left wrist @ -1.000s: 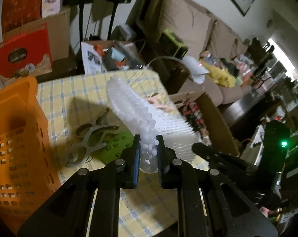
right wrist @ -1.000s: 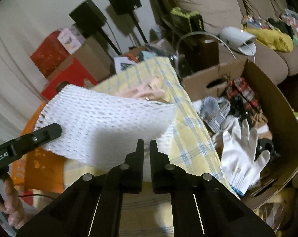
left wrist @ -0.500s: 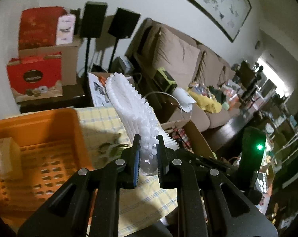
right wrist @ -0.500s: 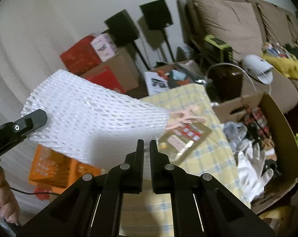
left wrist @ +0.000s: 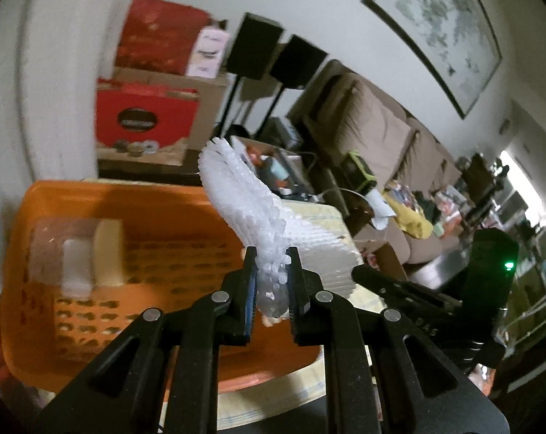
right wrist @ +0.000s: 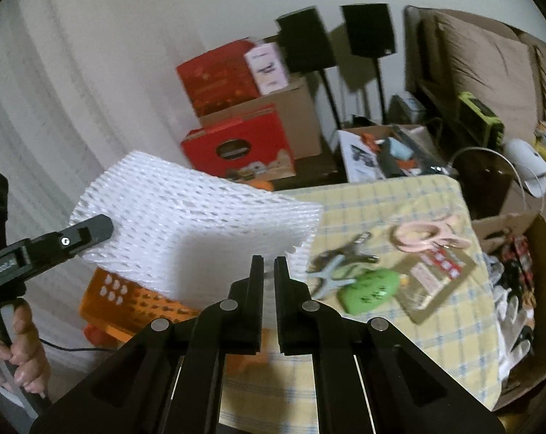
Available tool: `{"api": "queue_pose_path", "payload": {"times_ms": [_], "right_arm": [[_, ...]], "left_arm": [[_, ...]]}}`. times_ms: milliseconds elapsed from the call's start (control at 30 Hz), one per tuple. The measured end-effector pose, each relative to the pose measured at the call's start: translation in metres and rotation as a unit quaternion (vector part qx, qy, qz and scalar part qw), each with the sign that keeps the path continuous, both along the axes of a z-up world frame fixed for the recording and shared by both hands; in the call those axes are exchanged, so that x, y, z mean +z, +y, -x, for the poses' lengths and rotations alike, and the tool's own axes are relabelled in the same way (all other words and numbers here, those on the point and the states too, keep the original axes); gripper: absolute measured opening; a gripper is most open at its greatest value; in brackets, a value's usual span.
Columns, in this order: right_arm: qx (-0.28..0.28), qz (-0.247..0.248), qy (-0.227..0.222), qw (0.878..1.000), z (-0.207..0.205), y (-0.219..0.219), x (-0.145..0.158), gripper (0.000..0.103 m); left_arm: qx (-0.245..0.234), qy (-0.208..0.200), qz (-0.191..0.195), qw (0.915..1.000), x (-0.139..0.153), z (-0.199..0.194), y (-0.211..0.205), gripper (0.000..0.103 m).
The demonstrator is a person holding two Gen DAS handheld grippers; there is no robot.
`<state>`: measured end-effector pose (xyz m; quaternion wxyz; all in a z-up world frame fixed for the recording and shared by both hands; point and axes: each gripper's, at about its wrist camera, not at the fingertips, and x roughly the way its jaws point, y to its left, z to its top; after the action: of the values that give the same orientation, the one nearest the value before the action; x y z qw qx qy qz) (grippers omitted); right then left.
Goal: Organize objects
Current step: 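Carry the foam net into the orange basket and release it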
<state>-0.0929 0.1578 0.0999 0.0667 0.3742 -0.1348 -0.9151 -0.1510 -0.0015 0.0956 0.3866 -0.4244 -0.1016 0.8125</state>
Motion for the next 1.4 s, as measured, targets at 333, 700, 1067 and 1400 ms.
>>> {"api": "queue_pose_path", "payload": {"times_ms": [333, 700, 1067, 1400], "right_arm": [[0.045, -0.048, -0.024, 0.998, 0.021, -0.056, -0.031, 0.004], [0.054, -0.074, -0.064, 0.994, 0.031, -0.067, -0.068, 0.004], [0.062, -0.07, -0.075, 0.993, 0.028, -0.07, -0.069, 0.004], [0.06, -0.071, -0.071, 0.993, 0.015, -0.067, -0.054, 0.008]], "left_arm": [[0.027, -0.055, 0.051, 0.9968, -0.067, 0.016, -0.042, 0.013], [0.011, -0.078, 0.126, 0.9889, -0.115, 0.012, -0.037, 0.014], [-0.017, -0.083, 0.155, 0.9843, -0.124, -0.001, -0.043, 0.014], [0.016, -0.066, 0.123, 0.9901, -0.097, 0.008, -0.059, 0.05]]}}
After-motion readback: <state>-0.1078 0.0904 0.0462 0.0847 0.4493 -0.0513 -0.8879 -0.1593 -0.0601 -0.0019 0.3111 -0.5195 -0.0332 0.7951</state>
